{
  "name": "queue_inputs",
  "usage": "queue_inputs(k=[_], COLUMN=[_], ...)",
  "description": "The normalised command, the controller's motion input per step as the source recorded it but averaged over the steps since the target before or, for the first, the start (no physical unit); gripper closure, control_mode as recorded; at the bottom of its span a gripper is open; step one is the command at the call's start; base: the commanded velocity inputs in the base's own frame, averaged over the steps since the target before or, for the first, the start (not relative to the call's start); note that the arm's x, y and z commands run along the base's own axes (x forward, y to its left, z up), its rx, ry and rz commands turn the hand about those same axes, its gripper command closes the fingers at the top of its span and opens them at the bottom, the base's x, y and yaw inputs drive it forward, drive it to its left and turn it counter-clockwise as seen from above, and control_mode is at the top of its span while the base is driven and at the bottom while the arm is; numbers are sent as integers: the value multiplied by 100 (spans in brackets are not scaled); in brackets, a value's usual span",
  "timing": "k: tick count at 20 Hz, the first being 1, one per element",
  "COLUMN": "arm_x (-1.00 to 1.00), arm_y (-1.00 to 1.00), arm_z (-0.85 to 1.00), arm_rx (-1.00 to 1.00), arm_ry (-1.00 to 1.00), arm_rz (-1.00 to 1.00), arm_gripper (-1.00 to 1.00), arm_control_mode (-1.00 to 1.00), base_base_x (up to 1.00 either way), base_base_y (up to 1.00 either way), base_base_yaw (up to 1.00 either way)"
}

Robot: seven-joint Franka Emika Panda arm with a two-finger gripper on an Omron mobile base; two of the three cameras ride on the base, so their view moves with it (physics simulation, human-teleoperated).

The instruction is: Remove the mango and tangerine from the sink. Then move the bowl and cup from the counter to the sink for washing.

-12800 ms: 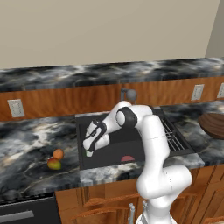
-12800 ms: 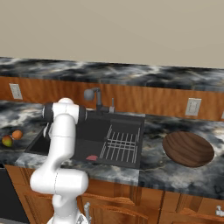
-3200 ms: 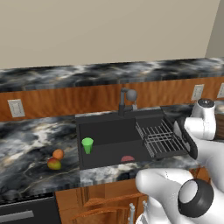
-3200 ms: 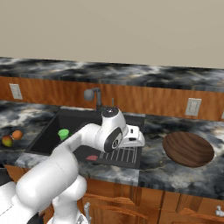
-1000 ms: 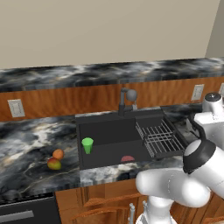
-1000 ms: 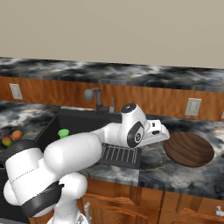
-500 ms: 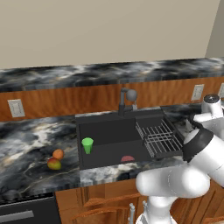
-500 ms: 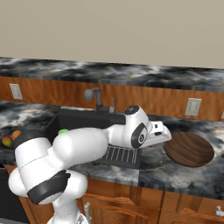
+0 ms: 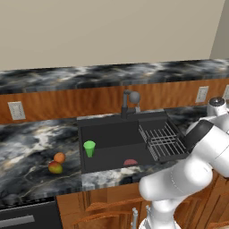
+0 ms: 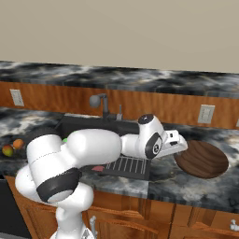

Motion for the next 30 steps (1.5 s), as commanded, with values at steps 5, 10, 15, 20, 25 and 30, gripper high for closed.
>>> queue_inputs(k=[5,10,15,20,25,30], arm_x=[10,13,16,16,15,13], arm_y=[-2,-5,-11,-12,-9,-10], arm_z=[-14,-12,-8,-9,-11,-11], arm_rx=[0,0,0,0,0,0], arm_ry=[2,0,0,0,0,1], arm_rz=[0,0,0,0,0,0], arm_gripper=[-100,-100,-100,-100,-100,-100], arm_control_mode=[-100,-100,-100,-100,-100,-100], base_base_x=[0,0,0,0,0,0], base_base_y=[0,0,0,0,0,0], base_base_yaw=[0,0,0,0,0,0])
